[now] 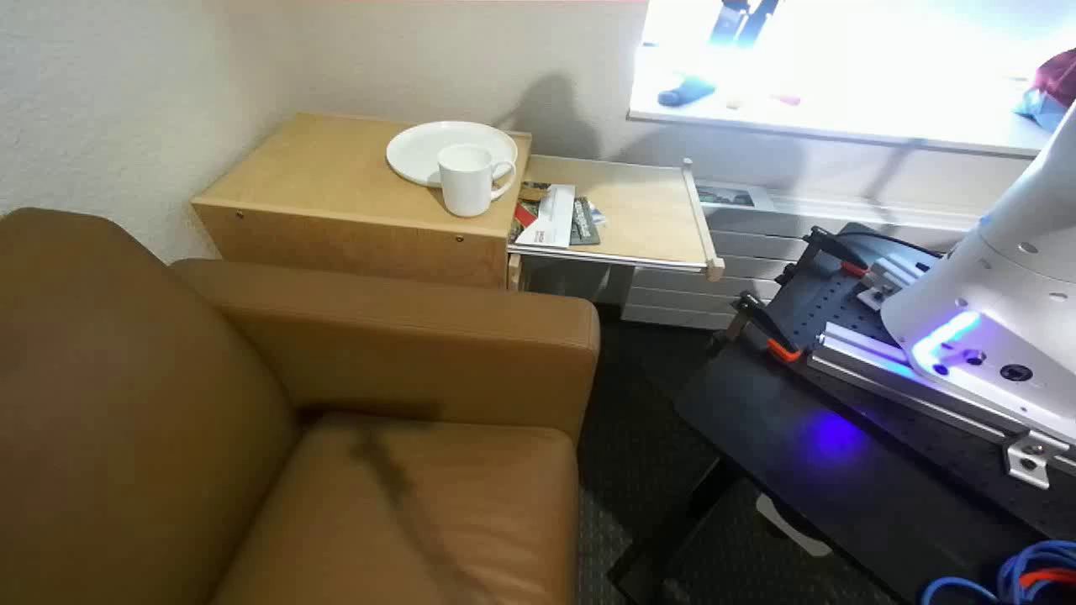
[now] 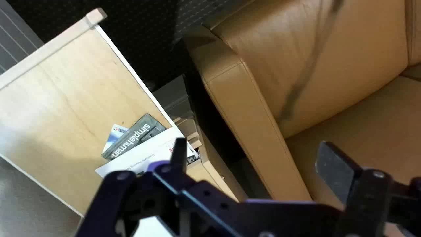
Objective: Close the open drawer
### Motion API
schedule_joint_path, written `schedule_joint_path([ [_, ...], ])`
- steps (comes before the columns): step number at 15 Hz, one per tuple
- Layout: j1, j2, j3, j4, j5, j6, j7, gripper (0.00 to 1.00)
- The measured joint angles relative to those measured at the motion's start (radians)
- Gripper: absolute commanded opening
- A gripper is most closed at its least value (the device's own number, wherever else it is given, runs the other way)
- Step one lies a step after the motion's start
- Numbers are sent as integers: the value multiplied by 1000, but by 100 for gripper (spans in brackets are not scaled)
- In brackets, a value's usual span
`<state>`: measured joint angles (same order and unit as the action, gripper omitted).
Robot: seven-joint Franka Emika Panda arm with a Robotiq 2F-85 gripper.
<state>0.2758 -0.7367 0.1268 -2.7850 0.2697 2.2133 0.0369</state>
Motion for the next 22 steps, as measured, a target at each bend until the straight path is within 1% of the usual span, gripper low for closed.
schedule_joint_path([
  [3, -4, 3, -3, -1, -1, 0, 7, 100],
  [4, -23, 4, -13, -1, -10, 5, 22, 100],
  [6, -108, 9, -69, -1, -49, 9, 29, 100],
  [9, -263, 24, -184, 0, -121, 18, 22, 100],
  [12, -412, 76, -285, -1, -185, 47, 20, 100],
  [13, -451, 99, -314, 0, -187, 50, 20, 100],
  [14, -472, 115, -339, 2, -169, 44, 21, 100],
  [15, -477, 121, -357, 5, -154, 37, 21, 100],
  [19, -478, 121, -360, 11, -148, 32, 31, 100],
  [20, -487, 136, -359, 9, -169, 53, 48, 100],
  [22, -536, 217, -357, 4, -230, 134, 95, 100],
])
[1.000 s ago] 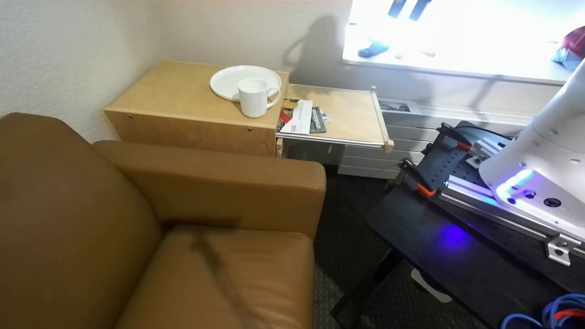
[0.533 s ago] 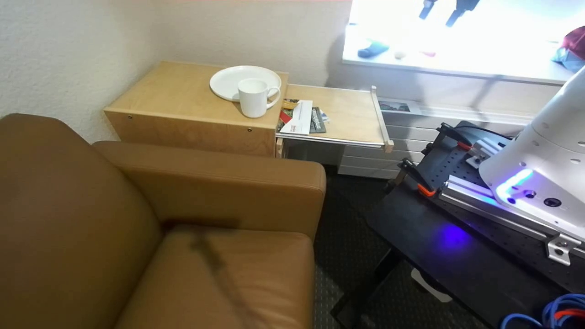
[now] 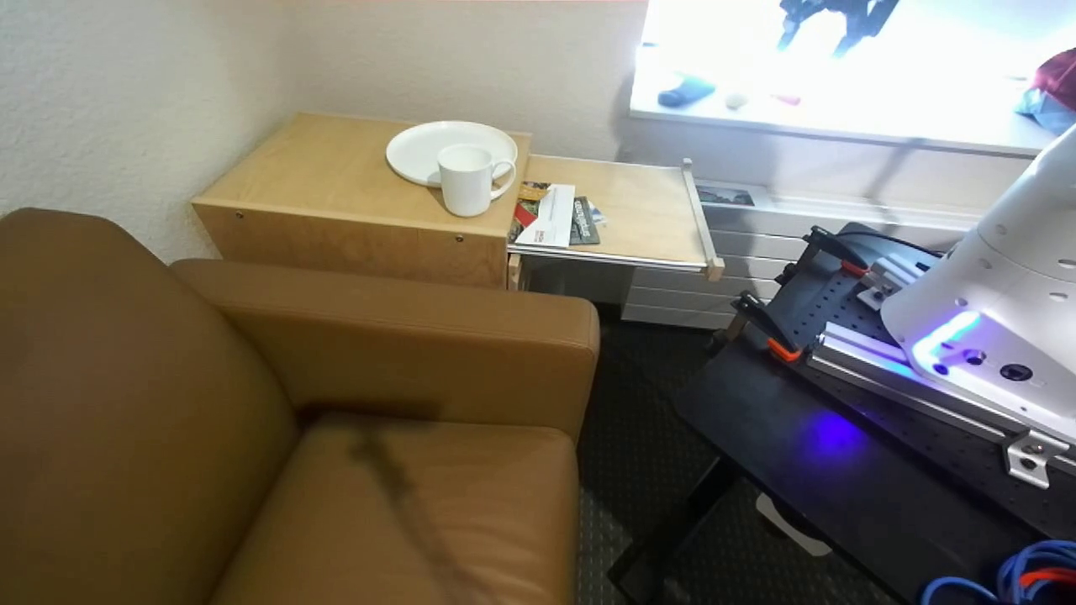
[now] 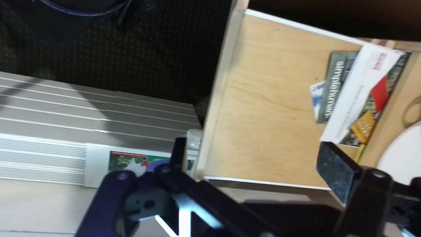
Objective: Close the open drawer
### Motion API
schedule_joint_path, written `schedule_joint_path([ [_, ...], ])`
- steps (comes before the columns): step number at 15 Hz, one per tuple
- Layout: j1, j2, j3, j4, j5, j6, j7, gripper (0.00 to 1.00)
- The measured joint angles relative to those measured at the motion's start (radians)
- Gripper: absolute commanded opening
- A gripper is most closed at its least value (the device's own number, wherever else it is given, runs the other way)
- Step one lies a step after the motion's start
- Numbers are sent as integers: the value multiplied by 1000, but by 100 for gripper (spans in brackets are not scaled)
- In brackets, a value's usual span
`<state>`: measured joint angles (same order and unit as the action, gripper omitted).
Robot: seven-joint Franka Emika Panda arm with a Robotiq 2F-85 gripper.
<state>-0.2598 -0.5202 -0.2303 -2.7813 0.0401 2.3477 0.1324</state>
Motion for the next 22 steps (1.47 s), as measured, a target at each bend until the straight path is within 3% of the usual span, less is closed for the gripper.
schedule_joint_path([
  [4, -133, 244, -19, -5, -102, 179, 75, 100],
  [6, -154, 358, -41, -3, -105, 239, 95, 100],
  [10, -149, 498, -59, 18, -86, 316, 111, 100],
  [13, -139, 516, -66, 26, -28, 346, 93, 100],
  [16, -137, 516, -68, 29, -41, 352, 109, 100],
  [19, -116, 590, -68, 29, -150, 433, 259, 100],
  [22, -32, 723, -75, 38, -181, 522, 385, 100],
])
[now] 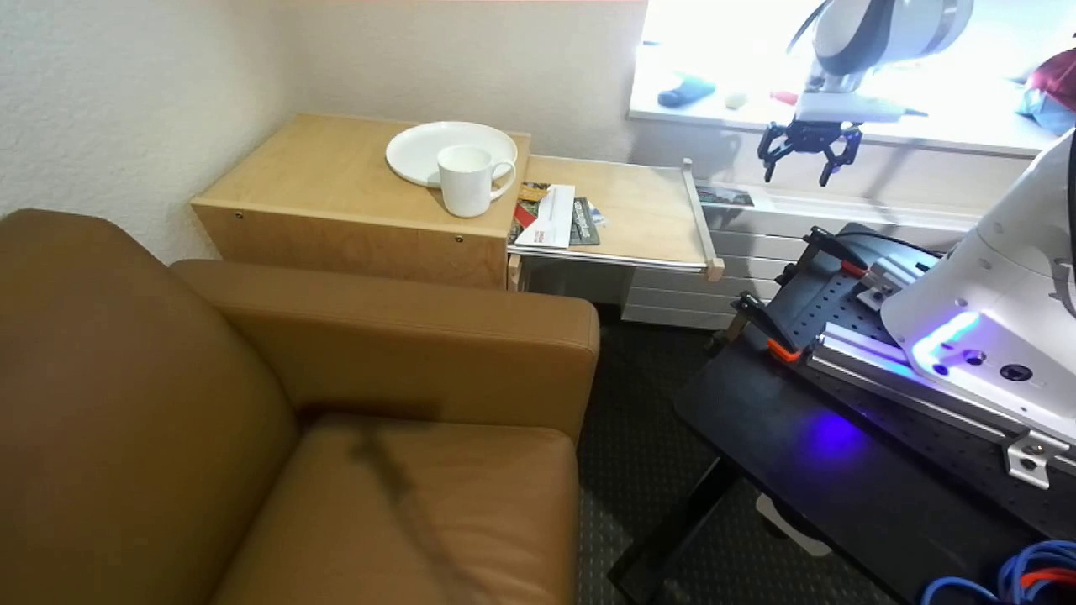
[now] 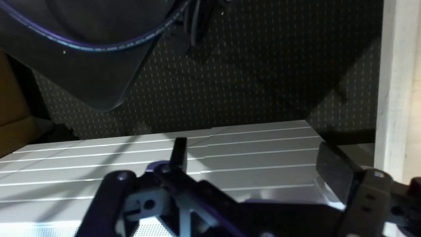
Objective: Close the open drawer
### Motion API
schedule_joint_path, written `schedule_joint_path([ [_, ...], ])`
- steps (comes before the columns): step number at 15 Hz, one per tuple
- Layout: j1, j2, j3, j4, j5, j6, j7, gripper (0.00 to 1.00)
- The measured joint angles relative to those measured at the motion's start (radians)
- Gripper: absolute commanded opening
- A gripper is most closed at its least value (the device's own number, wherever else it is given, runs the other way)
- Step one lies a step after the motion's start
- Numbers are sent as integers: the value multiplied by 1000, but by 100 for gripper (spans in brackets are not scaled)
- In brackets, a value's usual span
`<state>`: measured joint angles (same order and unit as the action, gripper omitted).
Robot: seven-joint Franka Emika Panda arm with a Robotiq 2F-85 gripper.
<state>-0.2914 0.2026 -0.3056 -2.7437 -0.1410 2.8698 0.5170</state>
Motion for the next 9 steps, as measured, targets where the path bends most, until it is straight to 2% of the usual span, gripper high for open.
schedule_joint_path([
  [5, 172, 182, -58, 62, 76, 86, 67, 100],
  [7, 171, 249, -40, 97, 156, 115, 25, 100],
  [9, 113, 281, 32, 122, 240, 120, -46, 100],
])
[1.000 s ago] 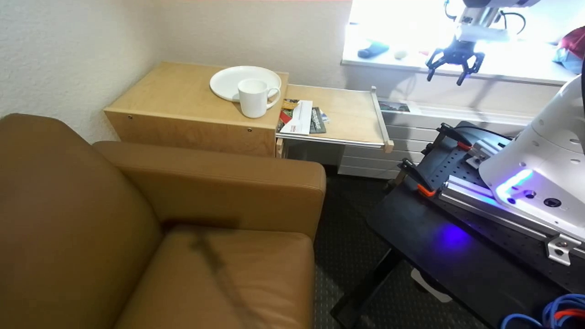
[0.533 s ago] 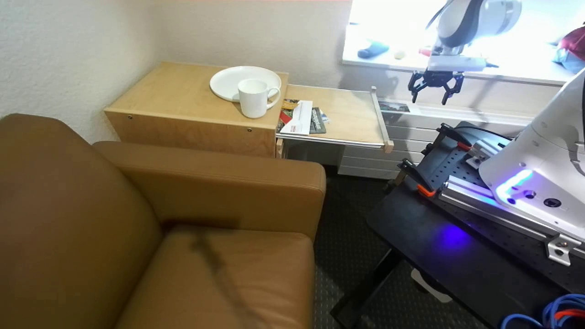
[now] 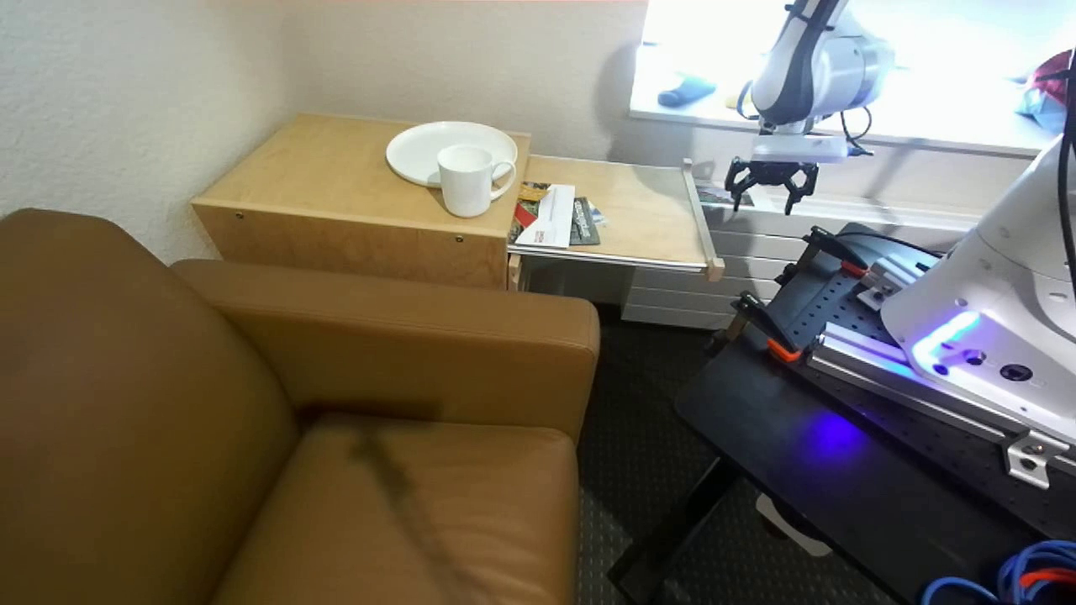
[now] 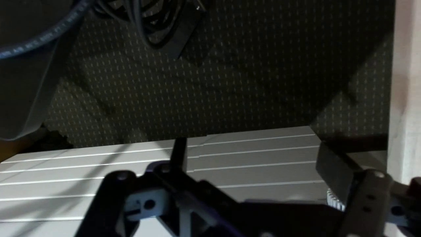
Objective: Close the open drawer
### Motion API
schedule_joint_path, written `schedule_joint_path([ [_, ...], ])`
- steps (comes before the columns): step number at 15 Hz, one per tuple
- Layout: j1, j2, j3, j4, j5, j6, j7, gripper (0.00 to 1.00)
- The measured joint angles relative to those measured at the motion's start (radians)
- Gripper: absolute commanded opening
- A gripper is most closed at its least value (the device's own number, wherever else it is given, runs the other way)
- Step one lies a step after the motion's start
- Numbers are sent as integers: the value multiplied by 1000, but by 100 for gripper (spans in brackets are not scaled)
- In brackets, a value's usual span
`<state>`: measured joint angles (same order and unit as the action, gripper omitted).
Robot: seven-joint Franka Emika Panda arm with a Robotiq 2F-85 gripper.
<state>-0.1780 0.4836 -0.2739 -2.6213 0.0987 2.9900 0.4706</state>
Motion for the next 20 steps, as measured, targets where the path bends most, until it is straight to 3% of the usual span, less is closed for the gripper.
schedule_joint_path([
  [3, -30, 1, 25, 9, 18, -1, -15, 100],
  [8, 154, 98, -115, 50, 69, 11, 81, 100],
  [12, 195, 213, -57, 128, 172, 41, 128, 100],
  [15, 154, 225, 21, 174, 229, 33, 126, 100],
  [20, -49, 226, 226, 281, 307, -98, 45, 100],
])
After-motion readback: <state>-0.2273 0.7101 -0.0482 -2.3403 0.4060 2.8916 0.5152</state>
